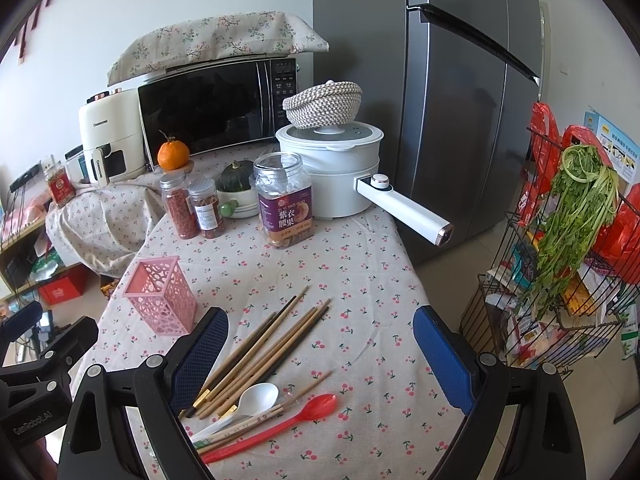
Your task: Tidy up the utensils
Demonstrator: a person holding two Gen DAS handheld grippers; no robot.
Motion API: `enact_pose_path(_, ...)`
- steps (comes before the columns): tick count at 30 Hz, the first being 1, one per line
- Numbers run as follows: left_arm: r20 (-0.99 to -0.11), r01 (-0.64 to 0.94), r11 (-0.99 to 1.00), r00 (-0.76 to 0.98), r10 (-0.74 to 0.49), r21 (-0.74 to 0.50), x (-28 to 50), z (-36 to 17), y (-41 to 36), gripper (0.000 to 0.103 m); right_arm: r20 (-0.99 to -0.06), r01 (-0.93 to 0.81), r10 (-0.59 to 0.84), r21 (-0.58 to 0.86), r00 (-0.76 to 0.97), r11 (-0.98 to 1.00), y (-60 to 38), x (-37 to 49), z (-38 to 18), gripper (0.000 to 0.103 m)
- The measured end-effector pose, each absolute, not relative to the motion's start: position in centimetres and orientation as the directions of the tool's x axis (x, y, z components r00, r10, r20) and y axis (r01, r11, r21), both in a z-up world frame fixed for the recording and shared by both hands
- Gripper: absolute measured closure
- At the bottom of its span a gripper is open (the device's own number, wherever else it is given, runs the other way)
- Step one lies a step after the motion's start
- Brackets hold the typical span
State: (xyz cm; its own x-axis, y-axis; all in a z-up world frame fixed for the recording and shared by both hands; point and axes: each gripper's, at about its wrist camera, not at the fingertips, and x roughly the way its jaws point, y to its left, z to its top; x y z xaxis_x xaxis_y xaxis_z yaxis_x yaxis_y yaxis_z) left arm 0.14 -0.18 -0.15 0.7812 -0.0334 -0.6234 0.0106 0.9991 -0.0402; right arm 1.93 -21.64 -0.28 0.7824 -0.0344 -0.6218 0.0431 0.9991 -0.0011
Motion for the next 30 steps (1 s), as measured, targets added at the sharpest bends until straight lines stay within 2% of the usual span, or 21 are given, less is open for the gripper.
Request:
enact_pose_path(19,-0.624,0.011,0.999,0.781,-0.033,-0.039,0.0,-0.2,-0.3,0.0,-0.64,0.038,-0.031,-0.003,0.767,0.999,-21.6,2.2,-0.8,0.008)
enact_pose_path(27,-0.626,0.025,0.999,0.779,-0.044,-0.039,0.7,-0.6,-0.7,0.0,-0.688,0.039,-0.018,0.016,0.725,0.999,-22.4,3.6,-1.6,0.008)
enact_pose_path(30,-0.661,0.047,0.998,0.748,-0.061,-0.039,2.1,-1.0,-0.9,0.0,-0.718,0.036,0.0,0.035,0.696,0.999,-23.1,4.7,-2.1,0.008)
